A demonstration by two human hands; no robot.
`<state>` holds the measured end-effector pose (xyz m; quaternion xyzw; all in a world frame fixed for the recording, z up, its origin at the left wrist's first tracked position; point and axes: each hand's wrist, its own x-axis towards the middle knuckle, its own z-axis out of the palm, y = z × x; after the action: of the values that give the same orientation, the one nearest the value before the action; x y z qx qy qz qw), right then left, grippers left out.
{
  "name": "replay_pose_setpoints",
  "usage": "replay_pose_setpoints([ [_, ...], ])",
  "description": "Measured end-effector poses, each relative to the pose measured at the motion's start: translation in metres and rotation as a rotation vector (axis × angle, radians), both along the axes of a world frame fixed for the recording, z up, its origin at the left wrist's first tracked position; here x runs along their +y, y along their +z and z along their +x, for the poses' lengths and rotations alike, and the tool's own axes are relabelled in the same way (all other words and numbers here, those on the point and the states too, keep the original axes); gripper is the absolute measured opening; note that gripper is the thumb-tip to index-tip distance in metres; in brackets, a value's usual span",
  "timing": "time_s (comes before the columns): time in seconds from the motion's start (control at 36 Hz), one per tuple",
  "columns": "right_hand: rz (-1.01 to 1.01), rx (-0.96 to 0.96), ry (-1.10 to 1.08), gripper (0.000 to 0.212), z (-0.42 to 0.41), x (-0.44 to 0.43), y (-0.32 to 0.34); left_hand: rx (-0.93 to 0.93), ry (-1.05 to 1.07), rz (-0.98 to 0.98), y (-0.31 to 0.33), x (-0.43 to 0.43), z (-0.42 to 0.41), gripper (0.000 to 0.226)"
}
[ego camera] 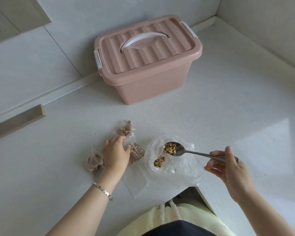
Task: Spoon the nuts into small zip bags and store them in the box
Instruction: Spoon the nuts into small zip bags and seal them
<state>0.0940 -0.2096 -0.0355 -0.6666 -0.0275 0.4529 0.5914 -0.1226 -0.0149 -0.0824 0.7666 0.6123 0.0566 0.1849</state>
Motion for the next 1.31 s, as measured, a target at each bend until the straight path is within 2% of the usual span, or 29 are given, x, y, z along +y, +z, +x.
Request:
replay_pose_setpoints([
  [0.19,0.008,-0.002,-0.012,0.049,-0.005,0.007,0.009,-0.059,0.032,0.044,0.011,-0.003,0.0,0.009],
  [0.36,0.037,-0.022,-0.02,0.048,-0.007,0.018,0.024,-0.282,-0.088,0.005,0.029,-0.018,-0.002,0.002],
  [0.56,0.041,-0.099,0.007,0.048,-0.024,0.038,0.039,-0.273,-0.396,0.106,0.014,-0.037,-0.006,0.01],
  [0.78,0.023,-0.217,0.094,0.047,-0.05,0.058,0.041,-0.277,-0.405,0.157,0.005,-0.047,-0.006,0.016],
  [1.22,-0.017,-0.731,0.37,0.033,-0.08,0.066,0.049,-0.205,-0.391,0.169,0.005,-0.048,-0.003,0.013],
  [1.31,-0.008,-0.806,0.394,0.037,-0.082,0.068,0.051,-0.207,-0.389,0.157,0.003,-0.049,-0.003,0.012],
])
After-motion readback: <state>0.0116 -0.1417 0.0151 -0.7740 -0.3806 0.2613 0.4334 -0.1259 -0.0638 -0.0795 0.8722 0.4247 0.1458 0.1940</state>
